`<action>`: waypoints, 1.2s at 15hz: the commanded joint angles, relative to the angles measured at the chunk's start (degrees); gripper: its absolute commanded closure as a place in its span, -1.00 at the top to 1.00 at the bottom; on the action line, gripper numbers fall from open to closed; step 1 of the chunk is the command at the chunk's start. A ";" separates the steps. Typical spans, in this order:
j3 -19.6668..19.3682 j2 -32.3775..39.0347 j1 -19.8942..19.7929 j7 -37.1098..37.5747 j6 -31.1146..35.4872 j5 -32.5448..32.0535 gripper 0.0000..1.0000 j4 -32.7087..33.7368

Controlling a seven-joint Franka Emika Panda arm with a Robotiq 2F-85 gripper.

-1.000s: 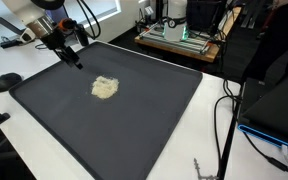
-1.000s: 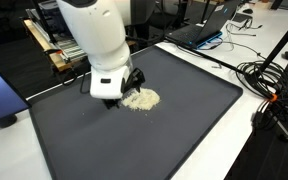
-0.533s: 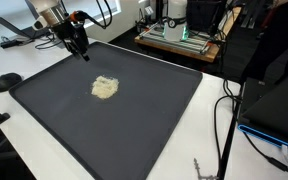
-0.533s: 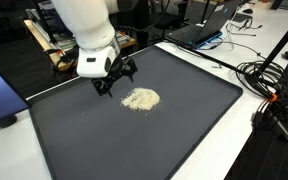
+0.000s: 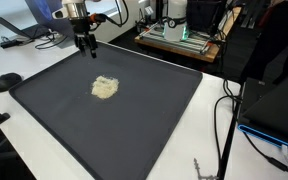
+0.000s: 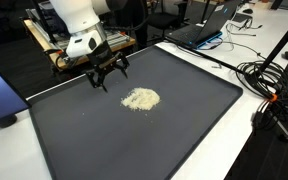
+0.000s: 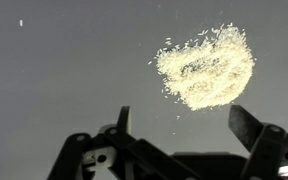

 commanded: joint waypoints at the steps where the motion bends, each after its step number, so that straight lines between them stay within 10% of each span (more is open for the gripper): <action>1: 3.39 -7.77 -2.23 -12.71 4.85 12.33 1.00 -11.16; 12: 6.56 -15.04 3.60 -12.75 11.29 15.68 1.00 -21.73; 18: 5.52 -12.46 11.62 7.91 22.33 -2.68 1.00 -24.04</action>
